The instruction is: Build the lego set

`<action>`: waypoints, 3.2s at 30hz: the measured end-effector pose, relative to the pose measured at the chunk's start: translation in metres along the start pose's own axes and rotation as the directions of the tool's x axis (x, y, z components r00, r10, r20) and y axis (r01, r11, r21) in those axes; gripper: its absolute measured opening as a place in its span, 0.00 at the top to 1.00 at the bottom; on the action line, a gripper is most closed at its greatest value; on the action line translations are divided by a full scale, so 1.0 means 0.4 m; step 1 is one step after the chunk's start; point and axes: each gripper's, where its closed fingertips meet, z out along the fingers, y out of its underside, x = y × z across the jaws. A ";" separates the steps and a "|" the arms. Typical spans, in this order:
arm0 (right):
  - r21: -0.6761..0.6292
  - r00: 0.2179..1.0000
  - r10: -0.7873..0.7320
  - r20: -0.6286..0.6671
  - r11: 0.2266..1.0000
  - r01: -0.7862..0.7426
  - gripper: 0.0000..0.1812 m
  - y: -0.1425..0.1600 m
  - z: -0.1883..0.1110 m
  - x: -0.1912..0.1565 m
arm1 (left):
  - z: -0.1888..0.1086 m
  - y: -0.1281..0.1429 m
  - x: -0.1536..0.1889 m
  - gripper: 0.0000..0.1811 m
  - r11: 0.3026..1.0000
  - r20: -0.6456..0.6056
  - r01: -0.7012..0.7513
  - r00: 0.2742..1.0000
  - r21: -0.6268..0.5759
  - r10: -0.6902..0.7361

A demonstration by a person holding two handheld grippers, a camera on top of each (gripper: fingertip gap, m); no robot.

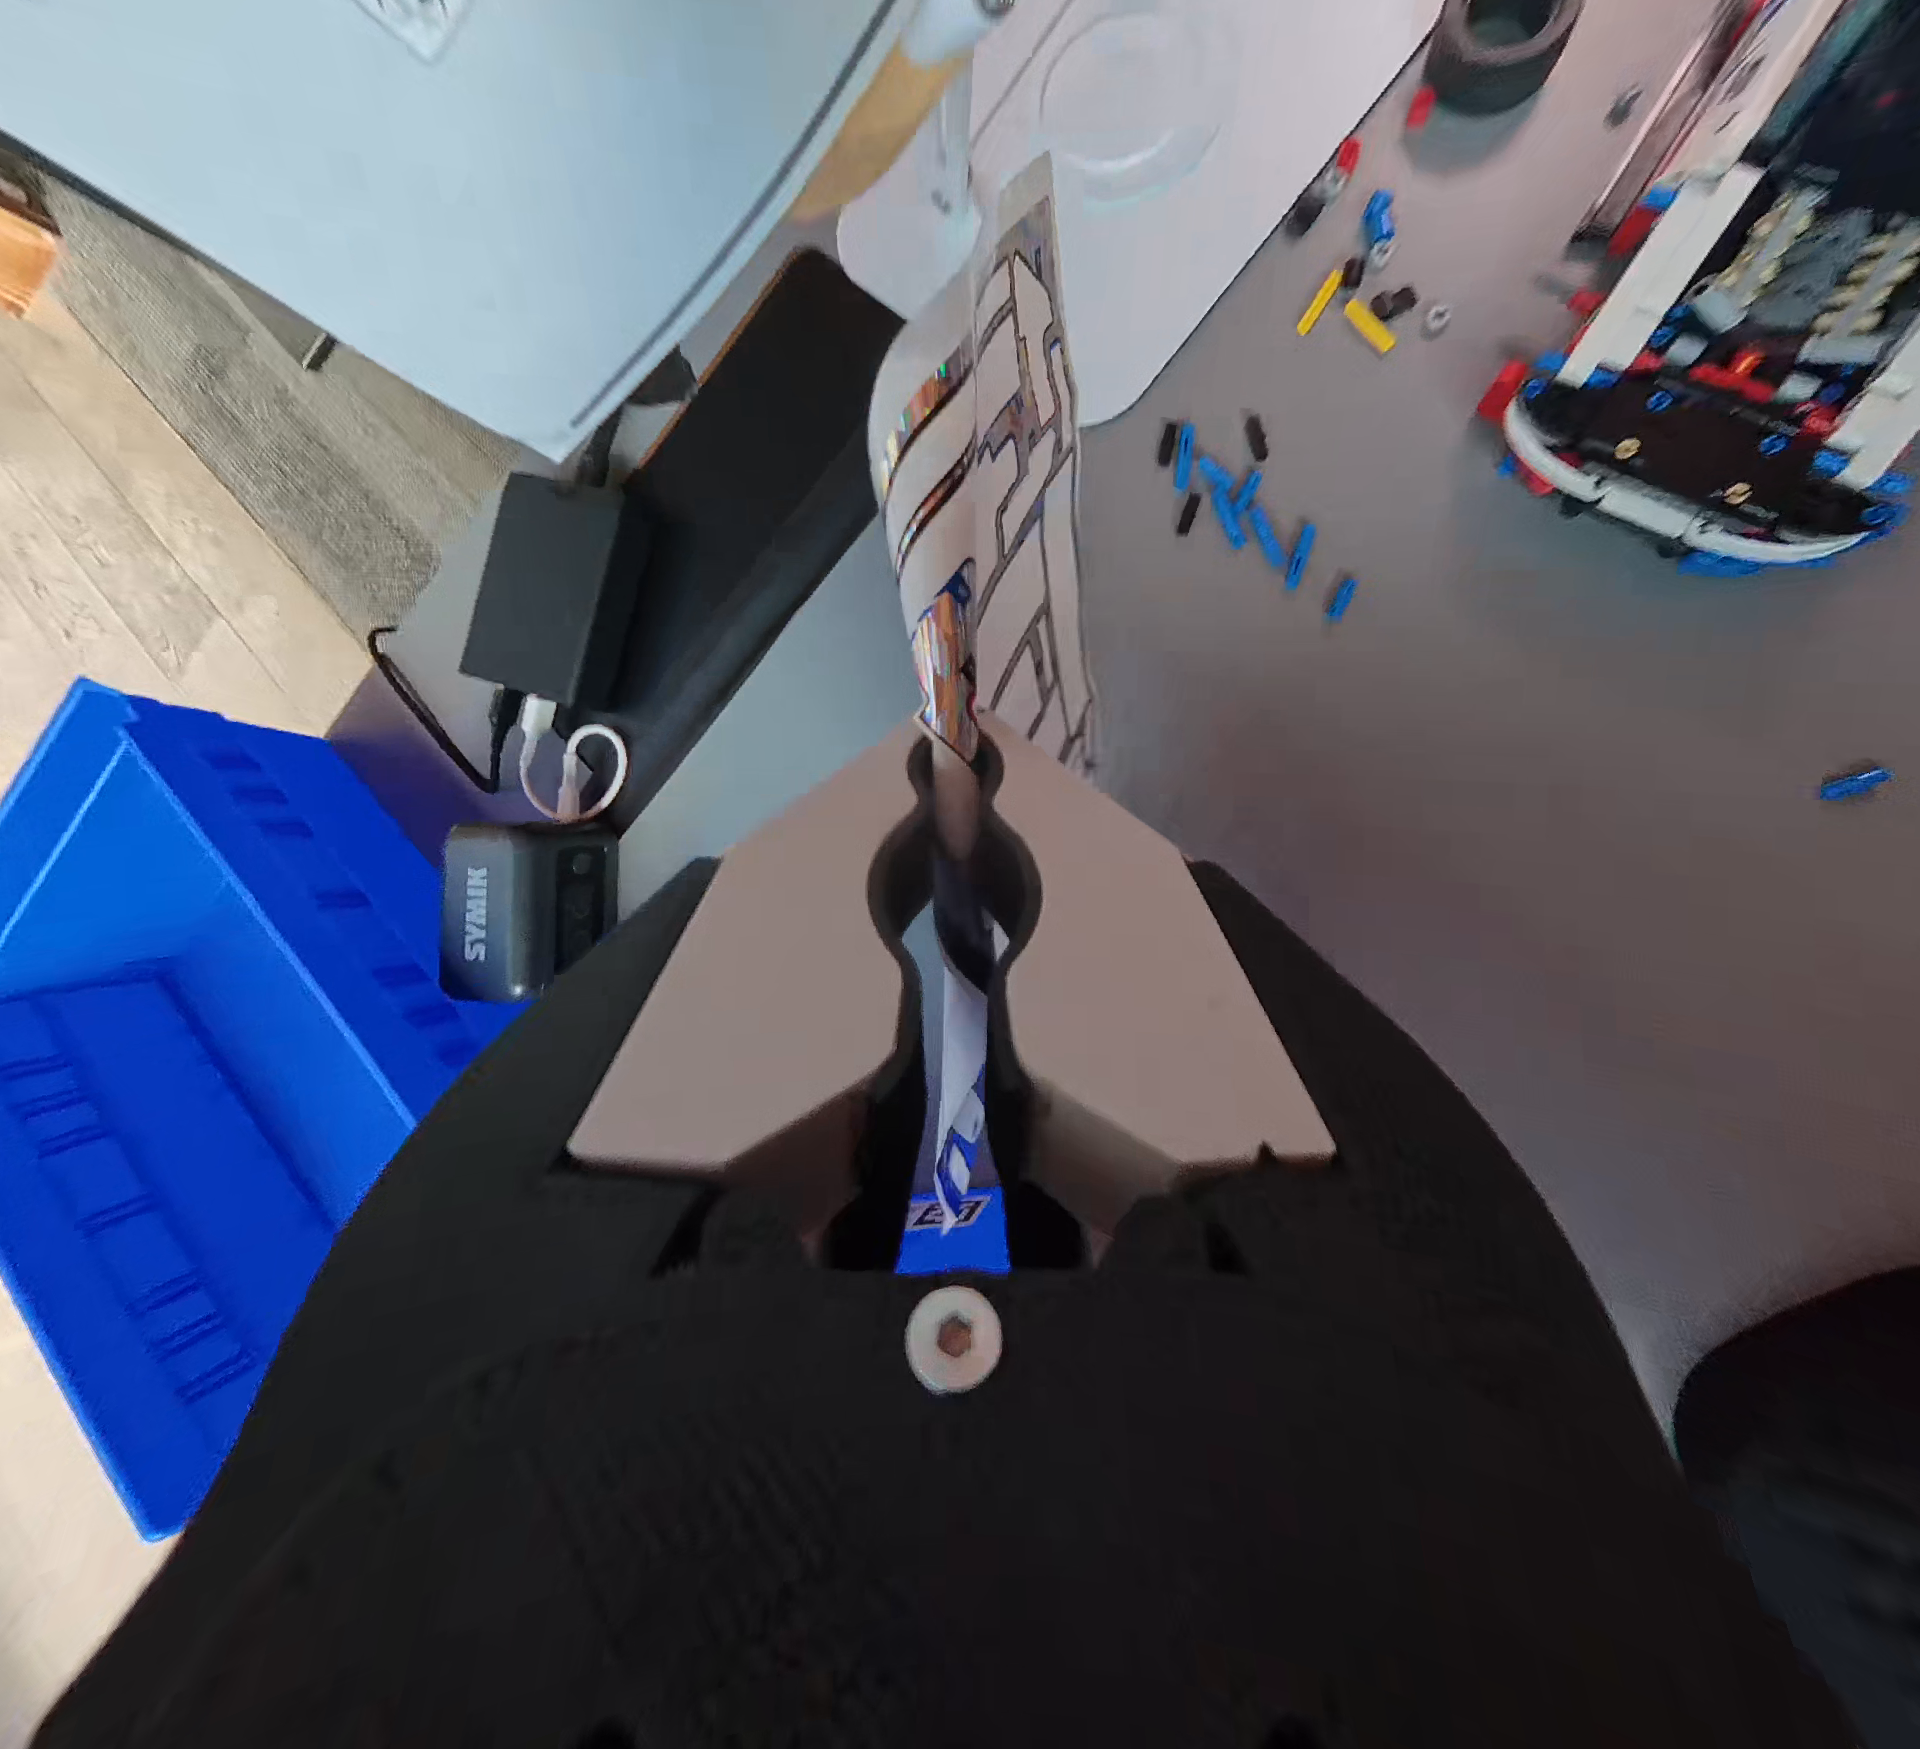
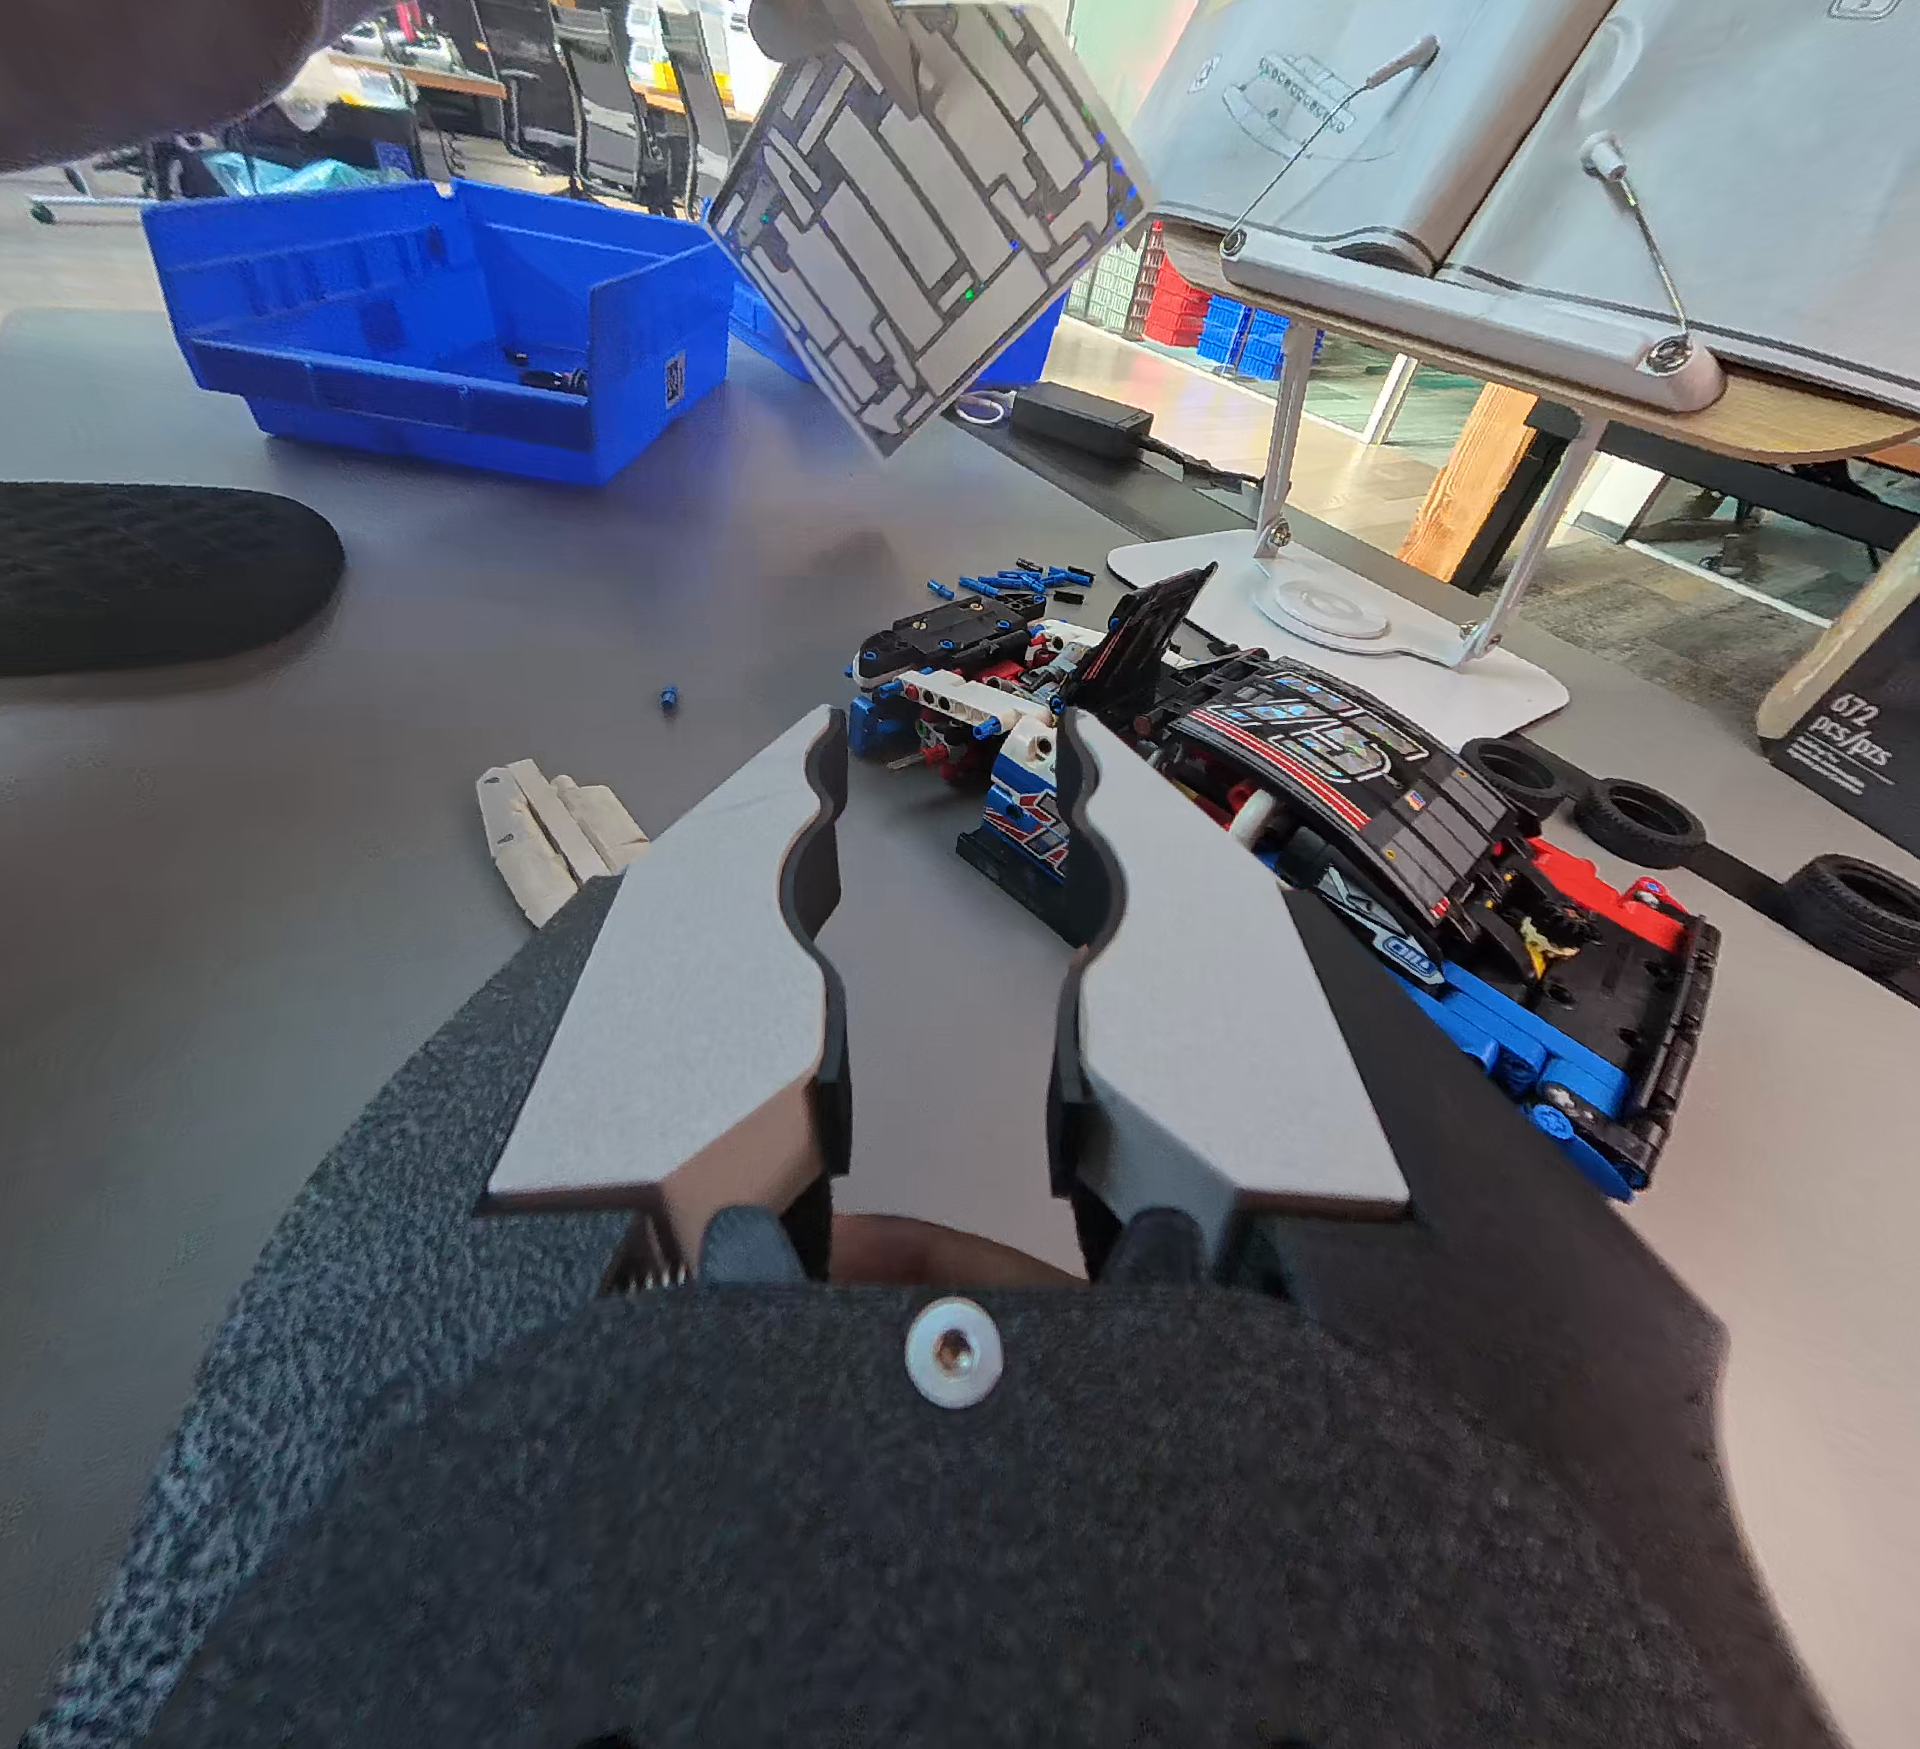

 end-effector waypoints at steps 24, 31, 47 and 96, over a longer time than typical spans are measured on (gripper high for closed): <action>0.206 0.684 0.426 0.592 0.740 -0.640 1.00 -0.267 -0.001 -0.043 | -0.196 -0.299 0.579 0.73 0.586 -0.797 0.639 0.604 0.499 0.020; 0.237 0.593 0.552 0.586 0.583 -0.777 1.00 -0.243 -0.001 0.030 | -0.164 -0.255 0.747 0.78 0.590 -0.854 0.647 0.498 0.483 0.152; 0.254 0.894 0.423 0.146 0.858 -0.447 0.76 -0.158 0.011 0.140 | -0.126 -0.220 0.736 1.00 0.551 -0.634 0.450 0.747 0.703 0.200; 0.102 0.762 -0.566 0.315 0.818 0.566 0.94 -0.292 0.061 -0.107 | -0.180 -0.304 0.791 1.00 0.692 -0.525 0.040 0.685 0.720 0.506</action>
